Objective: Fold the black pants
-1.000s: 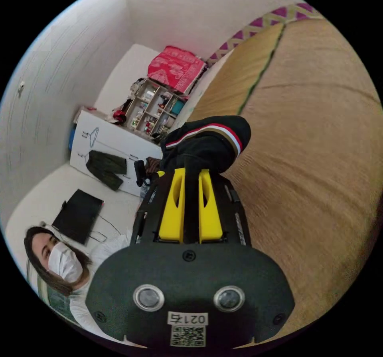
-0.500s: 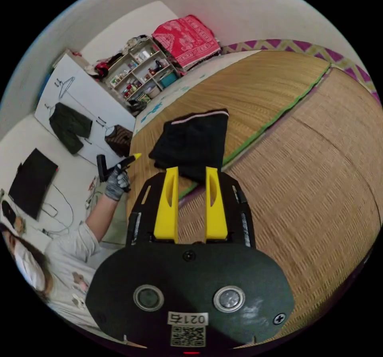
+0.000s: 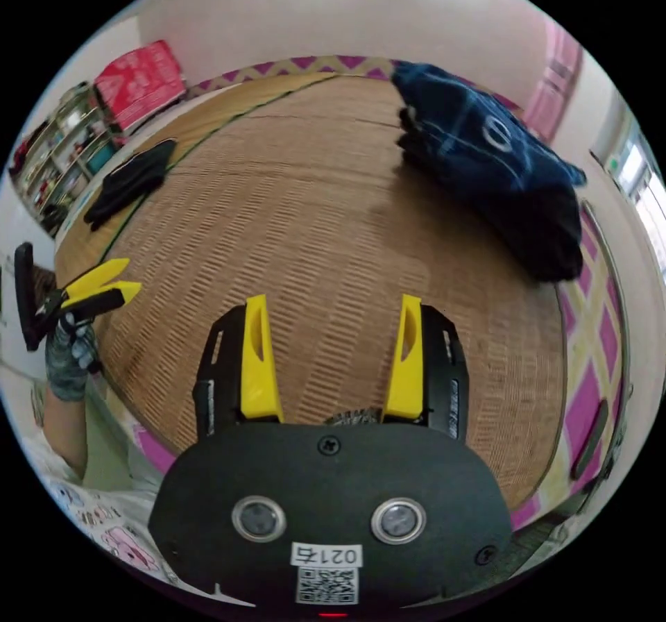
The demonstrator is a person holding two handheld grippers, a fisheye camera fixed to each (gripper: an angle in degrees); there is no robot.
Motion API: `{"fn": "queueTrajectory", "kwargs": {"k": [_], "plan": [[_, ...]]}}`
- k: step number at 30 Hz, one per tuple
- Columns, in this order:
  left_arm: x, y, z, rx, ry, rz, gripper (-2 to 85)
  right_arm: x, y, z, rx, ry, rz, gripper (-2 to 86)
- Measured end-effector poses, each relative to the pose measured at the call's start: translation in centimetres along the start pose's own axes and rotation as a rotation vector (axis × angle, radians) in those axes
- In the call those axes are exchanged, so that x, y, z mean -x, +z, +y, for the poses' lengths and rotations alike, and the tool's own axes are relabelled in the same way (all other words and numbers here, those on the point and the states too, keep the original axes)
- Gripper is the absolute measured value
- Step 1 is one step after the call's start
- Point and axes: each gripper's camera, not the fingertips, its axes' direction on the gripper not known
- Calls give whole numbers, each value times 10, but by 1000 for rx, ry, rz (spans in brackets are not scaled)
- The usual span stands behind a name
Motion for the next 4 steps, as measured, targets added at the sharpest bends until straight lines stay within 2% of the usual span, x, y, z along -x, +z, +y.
{"fn": "queueTrajectory", "kwargs": {"k": [4], "plan": [[-48, 37, 1, 79, -2, -201, 242, -12, 2, 23, -13, 52, 25, 230]]}}
